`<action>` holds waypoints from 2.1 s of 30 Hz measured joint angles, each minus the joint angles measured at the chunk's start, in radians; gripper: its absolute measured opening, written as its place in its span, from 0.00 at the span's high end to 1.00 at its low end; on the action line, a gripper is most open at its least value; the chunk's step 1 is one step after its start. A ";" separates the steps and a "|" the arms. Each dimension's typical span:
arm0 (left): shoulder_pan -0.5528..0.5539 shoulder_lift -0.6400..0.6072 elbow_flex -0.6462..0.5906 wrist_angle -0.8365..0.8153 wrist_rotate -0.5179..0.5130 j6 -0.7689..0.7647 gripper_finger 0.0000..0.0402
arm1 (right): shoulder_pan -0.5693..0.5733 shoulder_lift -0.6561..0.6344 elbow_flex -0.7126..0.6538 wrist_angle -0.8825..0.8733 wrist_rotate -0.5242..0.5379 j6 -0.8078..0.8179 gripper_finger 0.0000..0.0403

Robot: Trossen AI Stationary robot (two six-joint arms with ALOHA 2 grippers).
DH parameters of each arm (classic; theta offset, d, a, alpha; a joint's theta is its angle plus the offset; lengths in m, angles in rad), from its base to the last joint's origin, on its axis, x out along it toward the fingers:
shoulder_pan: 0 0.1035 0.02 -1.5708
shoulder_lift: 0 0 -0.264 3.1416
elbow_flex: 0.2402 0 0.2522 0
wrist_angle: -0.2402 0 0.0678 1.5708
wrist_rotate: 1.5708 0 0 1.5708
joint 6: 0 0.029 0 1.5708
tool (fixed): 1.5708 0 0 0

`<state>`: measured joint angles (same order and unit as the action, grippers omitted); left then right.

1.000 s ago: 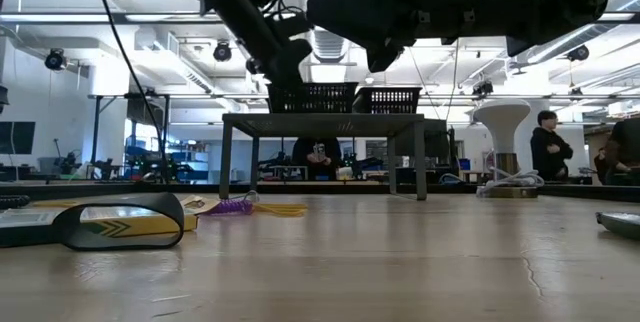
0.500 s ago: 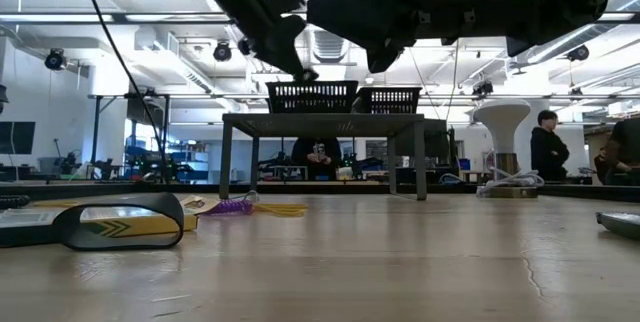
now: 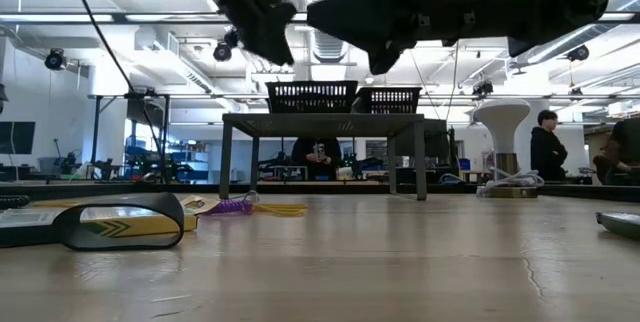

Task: Pick & Place Office Desk Supplies
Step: Put the crayon box in the top left black bin

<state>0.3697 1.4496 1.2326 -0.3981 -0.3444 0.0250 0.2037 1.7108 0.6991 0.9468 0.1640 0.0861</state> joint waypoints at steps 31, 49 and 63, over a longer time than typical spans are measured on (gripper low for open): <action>-0.552 -0.177 -0.732 0.832 0.102 0.001 0.59 | 0.608 -0.399 0.399 -1.747 0.472 0.924 0.83; -0.551 -0.177 -0.733 0.851 0.102 -0.004 0.59 | 0.610 -0.142 0.242 -1.576 -0.300 1.235 0.83; -0.551 -0.177 -0.732 0.851 0.102 -0.008 0.59 | 0.559 -0.075 0.129 -1.555 -0.297 1.210 0.83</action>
<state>-0.1814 1.2728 0.5003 0.4531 -0.2427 0.0174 0.7628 1.6359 0.8279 -0.6083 -0.1331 1.2956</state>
